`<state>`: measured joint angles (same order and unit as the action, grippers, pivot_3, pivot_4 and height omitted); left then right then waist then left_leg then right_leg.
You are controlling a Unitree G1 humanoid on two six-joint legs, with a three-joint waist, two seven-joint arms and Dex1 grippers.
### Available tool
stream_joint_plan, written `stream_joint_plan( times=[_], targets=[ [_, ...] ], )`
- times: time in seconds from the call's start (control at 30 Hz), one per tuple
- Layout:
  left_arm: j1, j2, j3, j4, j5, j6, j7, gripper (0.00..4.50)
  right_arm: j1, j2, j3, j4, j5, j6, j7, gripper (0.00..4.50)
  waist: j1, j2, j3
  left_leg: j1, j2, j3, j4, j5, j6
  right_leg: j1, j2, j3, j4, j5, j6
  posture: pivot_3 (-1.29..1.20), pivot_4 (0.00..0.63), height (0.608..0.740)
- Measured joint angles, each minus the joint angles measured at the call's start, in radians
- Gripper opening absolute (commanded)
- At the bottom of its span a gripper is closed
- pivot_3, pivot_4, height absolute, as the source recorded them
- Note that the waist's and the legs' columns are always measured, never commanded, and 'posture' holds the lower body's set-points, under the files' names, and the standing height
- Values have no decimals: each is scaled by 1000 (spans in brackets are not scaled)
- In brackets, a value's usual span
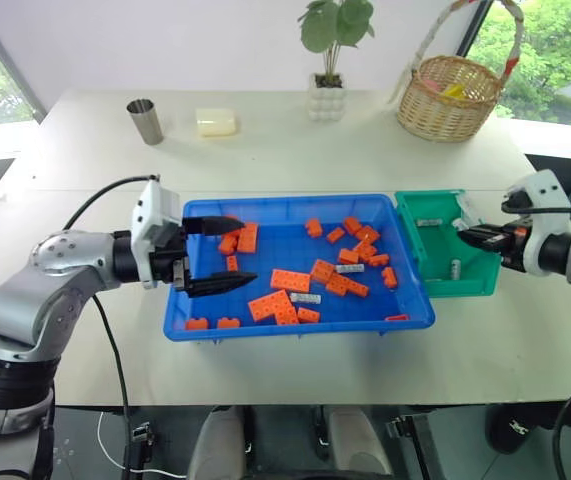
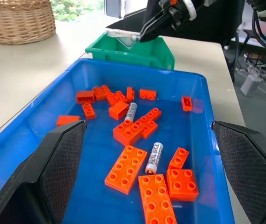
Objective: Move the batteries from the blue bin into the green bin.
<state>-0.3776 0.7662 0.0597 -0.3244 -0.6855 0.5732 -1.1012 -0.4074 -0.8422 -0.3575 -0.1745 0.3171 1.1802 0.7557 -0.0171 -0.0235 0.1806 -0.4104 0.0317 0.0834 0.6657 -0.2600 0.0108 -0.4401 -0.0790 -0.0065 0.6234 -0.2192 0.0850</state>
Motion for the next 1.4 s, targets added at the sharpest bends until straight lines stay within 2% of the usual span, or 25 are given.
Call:
stream_joint_plan(
  times=[0.07, 0.3, 0.37, 0.5, 0.77, 0.93, 1.17, 1.4],
  targets=[
    [-7, -2, -7, 2, 3, -8, -10, 4500, 0, -4, 4, 0, 4, -29, -6, 3430, 3, 0, 0, 0, 0, 0, 0, 0, 0, 0, 0, 0, -1, 0, 0, 0, 150, 736],
    [-10, -2, -13, 4, 22, -19, -29, 4500, -58, -83, 106, -61, 84, -160, 135, 3430, 2, 0, 0, -1, 0, -1, -1, 0, 1, 0, 1, 0, -3, 0, 0, 0, 150, 736],
    [-11, -3, -17, 3, 24, -19, -29, 4500, -74, -87, 182, -123, 113, -216, 212, 3430, 0, 0, 0, -1, 1, -1, -1, 0, 1, 0, 1, 0, -3, 0, 0, 0, 150, 736],
    [-10, -9, -36, 0, 36, -24, -29, 4500, -119, -42, 416, -161, 114, -325, 318, 3430, 2, 0, 0, -1, 1, -1, 0, 0, 1, 1, 1, 0, -4, 0, 0, 0, 150, 736],
    [-11, -13, -38, -11, 41, -23, -13, 4500, -205, 85, 746, -16, -57, -473, 348, 3430, 7, -1, 0, -2, 0, -1, 0, 0, 1, 1, 0, -1, -4, 0, 0, 0, 150, 736],
    [-8, -8, -37, -20, 43, -22, -2, 4500, -233, 132, 791, 53, -124, -562, 353, 3430, 3, -1, 0, -1, 0, -1, 1, 0, 1, 2, 0, -1, -3, 0, 0, 0, 150, 736],
    [15, 5, -31, -42, 42, -21, 7, 4500, -229, 144, 796, 92, -184, -656, 356, 3430, 4, -2, -1, 2, 1, -1, 1, 0, 1, 6, 0, -1, -4, 0, 0, 0, 150, 736],
    [15, 9, -29, -42, 41, -21, 14, 4500, -224, 143, 750, 91, -184, -619, 338, 3430, 5, -2, -1, 2, 0, -2, 1, 0, 1, 5, 0, -1, -4, 0, 0, 0, 150, 736]
  ],
)
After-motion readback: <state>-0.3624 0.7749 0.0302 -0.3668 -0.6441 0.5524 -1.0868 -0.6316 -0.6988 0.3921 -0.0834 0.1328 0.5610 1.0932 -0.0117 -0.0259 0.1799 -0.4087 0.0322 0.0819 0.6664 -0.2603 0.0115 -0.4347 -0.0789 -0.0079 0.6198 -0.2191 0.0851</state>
